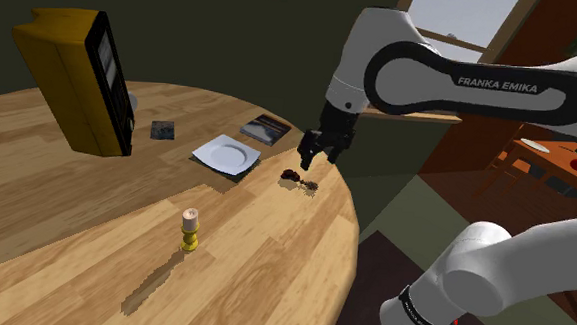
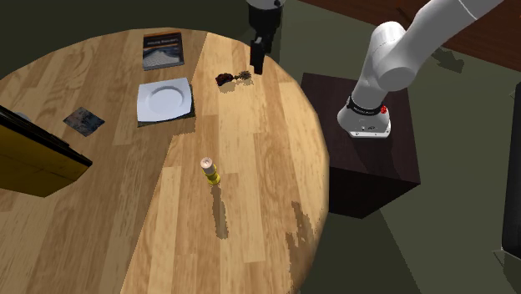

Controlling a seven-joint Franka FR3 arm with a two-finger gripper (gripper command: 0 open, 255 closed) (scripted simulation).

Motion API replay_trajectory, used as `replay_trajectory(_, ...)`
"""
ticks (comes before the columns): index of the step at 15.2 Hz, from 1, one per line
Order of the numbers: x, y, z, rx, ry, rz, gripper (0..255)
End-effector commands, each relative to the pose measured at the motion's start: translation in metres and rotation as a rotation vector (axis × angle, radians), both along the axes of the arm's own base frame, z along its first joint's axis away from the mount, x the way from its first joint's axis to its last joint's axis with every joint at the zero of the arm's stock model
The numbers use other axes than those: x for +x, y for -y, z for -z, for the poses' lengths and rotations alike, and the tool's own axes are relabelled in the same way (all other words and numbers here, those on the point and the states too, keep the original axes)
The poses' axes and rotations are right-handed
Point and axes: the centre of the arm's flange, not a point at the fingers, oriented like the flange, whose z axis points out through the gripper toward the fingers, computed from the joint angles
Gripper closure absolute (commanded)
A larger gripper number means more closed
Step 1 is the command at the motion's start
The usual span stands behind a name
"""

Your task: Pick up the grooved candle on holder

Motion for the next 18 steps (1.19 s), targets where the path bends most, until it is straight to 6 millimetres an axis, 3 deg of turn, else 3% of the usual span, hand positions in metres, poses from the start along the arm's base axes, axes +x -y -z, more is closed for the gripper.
replay_trajectory(1, 0.009, -0.021, 0.011, -0.002, -0.001, 0.000, 0)
replay_trajectory(18, 0.072, -0.218, 0.109, -0.031, -0.017, -0.007, 0)
